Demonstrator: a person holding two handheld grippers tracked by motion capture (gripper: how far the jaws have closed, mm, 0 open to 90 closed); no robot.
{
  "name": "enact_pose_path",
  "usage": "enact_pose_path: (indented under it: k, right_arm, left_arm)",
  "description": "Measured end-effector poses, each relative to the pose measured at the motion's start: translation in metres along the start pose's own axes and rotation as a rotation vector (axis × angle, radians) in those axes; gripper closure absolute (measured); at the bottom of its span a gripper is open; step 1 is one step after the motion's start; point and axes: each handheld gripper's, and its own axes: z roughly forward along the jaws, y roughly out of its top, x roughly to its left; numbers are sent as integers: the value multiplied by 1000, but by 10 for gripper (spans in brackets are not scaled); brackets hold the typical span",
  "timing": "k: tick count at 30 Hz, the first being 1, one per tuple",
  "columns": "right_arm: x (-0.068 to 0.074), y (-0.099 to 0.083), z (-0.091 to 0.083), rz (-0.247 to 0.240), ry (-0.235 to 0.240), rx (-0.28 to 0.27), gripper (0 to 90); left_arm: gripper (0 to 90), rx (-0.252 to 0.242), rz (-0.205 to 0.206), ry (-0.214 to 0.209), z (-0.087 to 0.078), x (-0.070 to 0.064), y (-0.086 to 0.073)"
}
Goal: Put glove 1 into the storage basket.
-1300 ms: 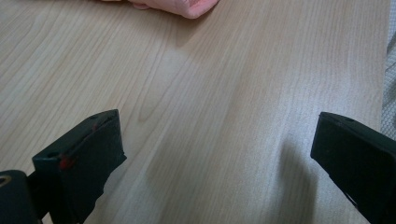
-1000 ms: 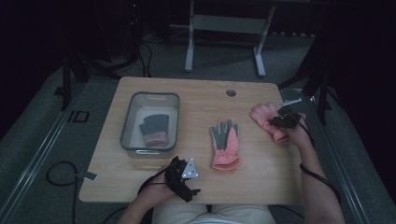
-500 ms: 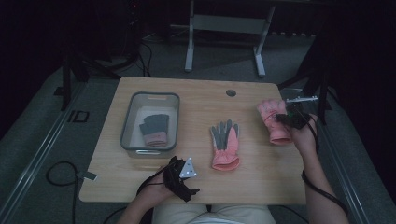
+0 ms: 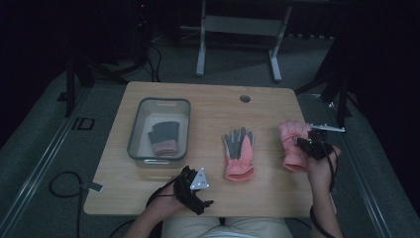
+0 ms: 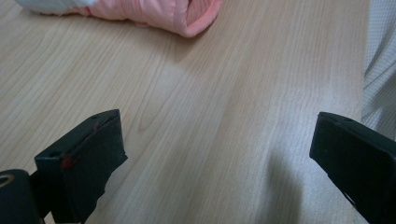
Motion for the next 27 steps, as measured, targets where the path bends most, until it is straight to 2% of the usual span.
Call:
enact_pose_path:
  k: [1, 3, 6, 10, 13, 20, 22, 23, 24, 26, 27]
  right_arm:
    - [3, -10, 1, 13, 4, 4, 882]
    - [7, -18, 6, 26, 3, 10, 882]
    - [11, -24, 16, 11, -7, 37, 882]
    - [14, -33, 32, 9, 23, 75, 880]
    - [14, -37, 38, -14, 27, 76, 875]
    - [11, -42, 42, -28, 51, 75, 842]
    - [10, -39, 37, -46, 52, 66, 808]
    - [8, -36, 32, -83, 73, 52, 747]
    - [8, -36, 32, -83, 73, 52, 747]
    - [5, -33, 30, -127, 77, 58, 704]
    - [3, -31, 30, -144, 96, 56, 686]
  left_arm:
    - [26, 9, 8, 8, 1, 0, 0]
    - [26, 15, 9, 8, 2, -1, 0]
    - [26, 16, 16, 3, 2, -2, 2]
    - [26, 22, 19, -2, 3, -2, 2]
    - [26, 23, 18, -3, 3, -1, 1]
    - [26, 21, 15, -7, 4, -2, 1]
    - [26, 24, 17, -5, 4, -2, 1]
    - [26, 27, 19, -5, 4, -2, 1]
    - [26, 25, 18, -5, 4, -2, 1]
    - [26, 23, 13, -7, 3, -2, 1]
    - [26, 20, 12, -7, 3, -2, 1]
